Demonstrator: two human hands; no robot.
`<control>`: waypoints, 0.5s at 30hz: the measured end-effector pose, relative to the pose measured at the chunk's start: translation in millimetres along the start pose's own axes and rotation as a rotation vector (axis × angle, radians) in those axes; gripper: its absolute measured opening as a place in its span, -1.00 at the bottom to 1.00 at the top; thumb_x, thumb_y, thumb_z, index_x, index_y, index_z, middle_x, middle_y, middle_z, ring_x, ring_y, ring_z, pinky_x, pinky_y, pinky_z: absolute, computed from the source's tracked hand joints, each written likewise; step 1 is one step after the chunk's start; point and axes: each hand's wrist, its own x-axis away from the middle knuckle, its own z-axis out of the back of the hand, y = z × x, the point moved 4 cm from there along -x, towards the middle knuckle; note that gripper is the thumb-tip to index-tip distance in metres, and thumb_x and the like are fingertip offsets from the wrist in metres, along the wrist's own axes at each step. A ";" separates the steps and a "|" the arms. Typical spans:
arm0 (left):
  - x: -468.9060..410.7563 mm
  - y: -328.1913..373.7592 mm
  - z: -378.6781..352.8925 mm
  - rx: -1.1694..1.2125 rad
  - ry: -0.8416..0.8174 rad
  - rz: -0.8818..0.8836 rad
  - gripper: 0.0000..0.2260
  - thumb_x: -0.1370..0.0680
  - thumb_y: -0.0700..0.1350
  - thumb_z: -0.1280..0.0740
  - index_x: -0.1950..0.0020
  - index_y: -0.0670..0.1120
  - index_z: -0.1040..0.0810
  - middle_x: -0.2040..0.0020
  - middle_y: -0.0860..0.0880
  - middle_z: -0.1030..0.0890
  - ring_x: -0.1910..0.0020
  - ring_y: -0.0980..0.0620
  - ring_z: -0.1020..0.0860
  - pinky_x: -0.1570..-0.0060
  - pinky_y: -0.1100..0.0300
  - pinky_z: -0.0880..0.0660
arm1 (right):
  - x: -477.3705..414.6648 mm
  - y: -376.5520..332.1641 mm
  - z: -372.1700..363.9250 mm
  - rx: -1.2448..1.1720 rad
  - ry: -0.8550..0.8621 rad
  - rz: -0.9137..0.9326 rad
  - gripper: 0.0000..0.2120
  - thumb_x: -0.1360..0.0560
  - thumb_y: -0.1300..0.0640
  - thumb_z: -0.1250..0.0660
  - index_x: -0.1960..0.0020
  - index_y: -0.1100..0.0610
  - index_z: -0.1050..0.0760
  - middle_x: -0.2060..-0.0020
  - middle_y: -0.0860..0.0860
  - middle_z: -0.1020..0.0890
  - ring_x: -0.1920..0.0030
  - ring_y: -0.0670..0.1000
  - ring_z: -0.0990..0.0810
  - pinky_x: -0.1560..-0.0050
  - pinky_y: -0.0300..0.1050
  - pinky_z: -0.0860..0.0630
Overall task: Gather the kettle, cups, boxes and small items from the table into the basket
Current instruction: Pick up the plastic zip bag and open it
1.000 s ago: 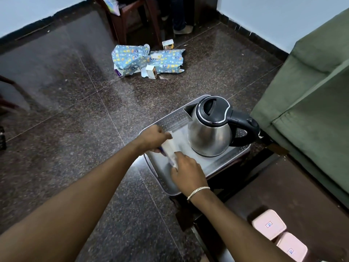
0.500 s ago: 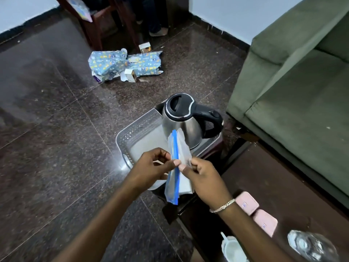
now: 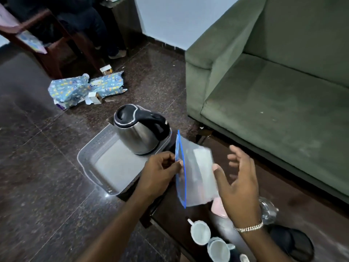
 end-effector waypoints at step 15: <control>26.0 91.3 -142.9 -0.325 0.090 -0.207 -0.85 -0.42 -0.23 -0.42 0.24 -0.04 -0.49 0.37 -0.03 -0.58 0.39 -0.02 -0.59 0.29 -0.10 -0.65 | 2.6 -16.9 144.7 0.435 0.017 0.024 -0.73 -0.36 0.38 -0.44 0.09 0.03 -0.64 0.15 -0.03 -0.50 0.31 0.03 -0.53 0.33 -0.09 -0.47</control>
